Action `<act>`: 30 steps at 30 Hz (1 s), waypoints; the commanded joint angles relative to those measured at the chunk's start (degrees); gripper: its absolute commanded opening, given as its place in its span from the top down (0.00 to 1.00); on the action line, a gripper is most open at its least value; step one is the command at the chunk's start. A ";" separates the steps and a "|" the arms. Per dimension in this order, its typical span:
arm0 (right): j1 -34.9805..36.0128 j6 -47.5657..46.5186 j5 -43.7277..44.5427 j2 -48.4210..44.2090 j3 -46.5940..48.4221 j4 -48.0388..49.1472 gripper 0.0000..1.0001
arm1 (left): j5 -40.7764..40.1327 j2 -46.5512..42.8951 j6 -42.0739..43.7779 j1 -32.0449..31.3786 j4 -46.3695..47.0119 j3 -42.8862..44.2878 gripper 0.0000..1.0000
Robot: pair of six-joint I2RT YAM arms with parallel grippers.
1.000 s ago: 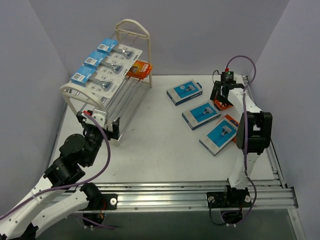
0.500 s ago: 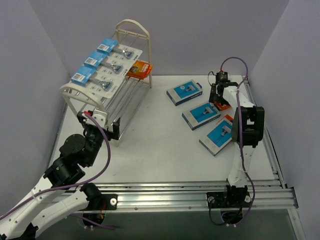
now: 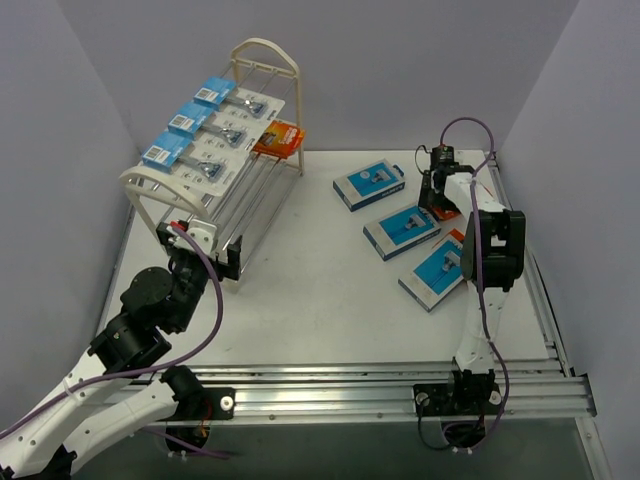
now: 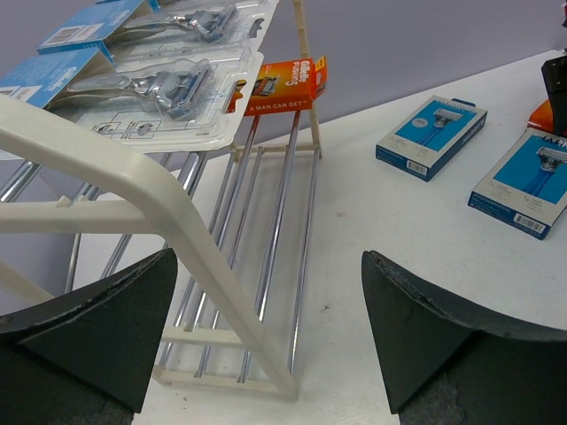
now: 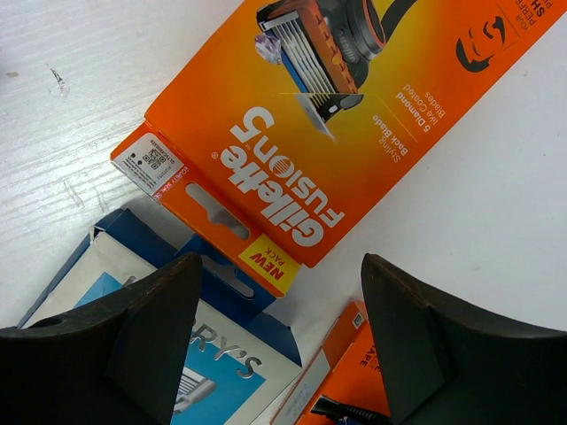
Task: Place and organize the shaving razors onto the shelf
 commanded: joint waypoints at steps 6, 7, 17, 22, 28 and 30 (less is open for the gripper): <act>1.27 -1.01 2.58 1.81 0.53 -0.27 0.27 | 1.02 0.29 0.44 -0.24 0.51 1.18 0.06; 1.36 -1.01 3.46 1.90 0.71 -0.36 0.24 | 1.11 0.29 0.44 -0.24 0.43 1.18 0.06; 2.68 -1.98 10.22 4.27 4.39 -2.29 0.08 | 1.55 0.64 0.52 -0.24 0.08 1.26 0.06; 2.68 -3.64 11.55 5.50 6.94 -2.20 0.07 | 1.73 0.64 0.52 -0.24 0.08 1.26 0.06; 2.68 -6.46 15.06 9.19 9.32 -1.94 0.08 | 1.91 0.81 0.61 -0.24 0.07 1.18 0.06; 2.68 -7.33 16.38 9.89 9.23 -1.41 0.09 | 1.99 0.81 0.70 -0.24 0.07 1.18 0.06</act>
